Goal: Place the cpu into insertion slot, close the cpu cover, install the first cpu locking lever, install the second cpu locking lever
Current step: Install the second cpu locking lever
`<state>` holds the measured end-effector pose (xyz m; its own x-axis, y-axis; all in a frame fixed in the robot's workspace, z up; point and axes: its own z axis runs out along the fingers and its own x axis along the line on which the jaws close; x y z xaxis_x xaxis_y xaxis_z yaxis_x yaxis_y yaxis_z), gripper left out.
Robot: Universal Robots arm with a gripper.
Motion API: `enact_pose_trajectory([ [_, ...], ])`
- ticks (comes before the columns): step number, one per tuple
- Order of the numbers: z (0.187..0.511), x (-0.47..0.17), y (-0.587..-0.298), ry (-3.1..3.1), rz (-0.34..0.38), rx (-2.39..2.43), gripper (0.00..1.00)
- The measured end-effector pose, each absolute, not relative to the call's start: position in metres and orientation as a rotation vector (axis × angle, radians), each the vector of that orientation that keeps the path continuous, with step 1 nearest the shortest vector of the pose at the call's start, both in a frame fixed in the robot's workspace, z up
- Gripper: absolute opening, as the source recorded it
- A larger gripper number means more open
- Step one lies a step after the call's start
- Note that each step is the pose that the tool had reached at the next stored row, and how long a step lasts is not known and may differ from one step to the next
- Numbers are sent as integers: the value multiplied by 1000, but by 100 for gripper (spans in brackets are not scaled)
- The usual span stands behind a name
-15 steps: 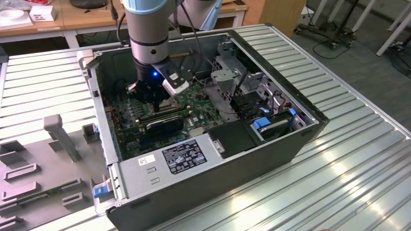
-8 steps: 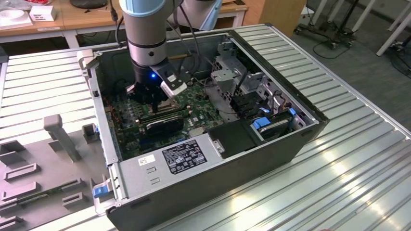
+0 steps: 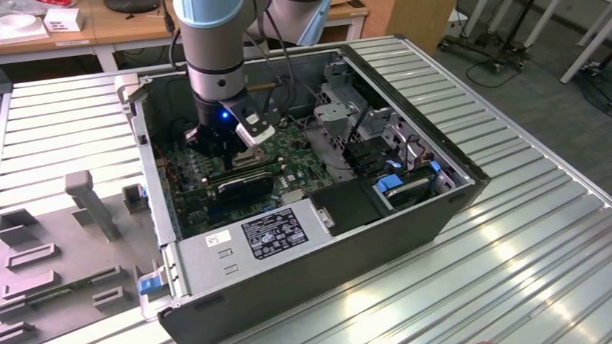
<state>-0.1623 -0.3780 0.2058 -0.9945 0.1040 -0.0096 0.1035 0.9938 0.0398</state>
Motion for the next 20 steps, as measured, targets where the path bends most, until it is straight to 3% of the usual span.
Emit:
enact_pose_trajectory([
  [20,201,-167,-375,3115,63,162,11],
])
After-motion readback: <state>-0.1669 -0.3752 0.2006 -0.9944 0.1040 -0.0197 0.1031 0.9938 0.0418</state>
